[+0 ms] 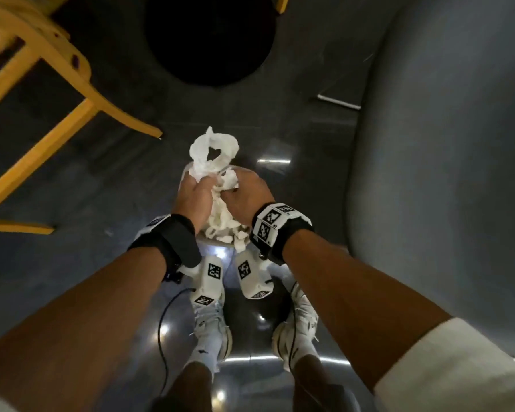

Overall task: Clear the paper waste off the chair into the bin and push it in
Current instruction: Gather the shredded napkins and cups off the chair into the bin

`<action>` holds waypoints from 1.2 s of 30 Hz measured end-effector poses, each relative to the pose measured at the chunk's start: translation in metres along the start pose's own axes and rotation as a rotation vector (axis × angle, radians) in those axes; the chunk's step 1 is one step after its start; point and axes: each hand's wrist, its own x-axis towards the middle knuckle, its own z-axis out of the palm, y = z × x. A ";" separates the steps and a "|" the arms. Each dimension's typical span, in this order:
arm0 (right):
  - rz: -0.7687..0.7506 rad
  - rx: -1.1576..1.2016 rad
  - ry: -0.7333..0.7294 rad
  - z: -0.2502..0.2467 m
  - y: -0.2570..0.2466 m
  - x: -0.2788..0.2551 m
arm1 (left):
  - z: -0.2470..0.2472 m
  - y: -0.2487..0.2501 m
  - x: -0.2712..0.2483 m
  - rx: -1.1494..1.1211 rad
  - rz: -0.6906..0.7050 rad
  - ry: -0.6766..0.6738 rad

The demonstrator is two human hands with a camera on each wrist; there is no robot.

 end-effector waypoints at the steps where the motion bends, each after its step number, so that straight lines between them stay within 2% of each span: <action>1: -0.051 -0.052 0.008 0.017 0.005 0.010 | -0.007 -0.019 0.013 0.069 -0.002 0.009; 3: -0.091 -0.221 -0.076 0.046 0.018 0.022 | -0.015 -0.060 0.039 0.155 0.016 0.007; 6: -0.103 -0.450 -0.258 0.077 0.048 0.034 | -0.014 -0.103 0.067 0.256 -0.049 -0.024; 9: -0.053 -0.538 -0.300 0.103 0.078 0.050 | -0.003 -0.130 0.089 0.519 -0.126 -0.119; 13: 0.038 -0.686 -0.403 0.120 0.097 0.072 | 0.014 -0.151 0.125 0.720 -0.026 -0.193; 15: 0.031 -0.723 -0.377 0.120 0.100 0.076 | 0.019 -0.165 0.145 0.715 -0.045 -0.221; 20: 0.024 -0.783 -0.364 0.109 0.084 0.059 | 0.008 -0.136 0.112 0.900 -0.082 -0.201; 24: 0.038 -0.757 -0.298 0.074 0.065 0.038 | -0.009 -0.105 0.082 1.047 0.201 -0.215; 27: 0.084 -0.671 -0.227 0.052 0.057 0.024 | -0.019 -0.084 0.065 1.070 0.275 -0.218; 29: 0.094 -0.620 -0.100 0.043 0.057 0.017 | -0.024 -0.075 0.057 1.086 0.362 -0.159; 31: 0.170 -0.545 -0.028 0.040 0.061 0.013 | -0.030 -0.071 0.052 1.034 0.425 -0.077; 33: 0.318 -0.407 -0.037 0.040 0.064 0.012 | -0.036 -0.075 0.047 0.975 0.426 0.006; 36: 0.513 -0.296 -0.052 0.047 0.072 0.013 | -0.043 -0.084 0.042 0.937 0.292 0.140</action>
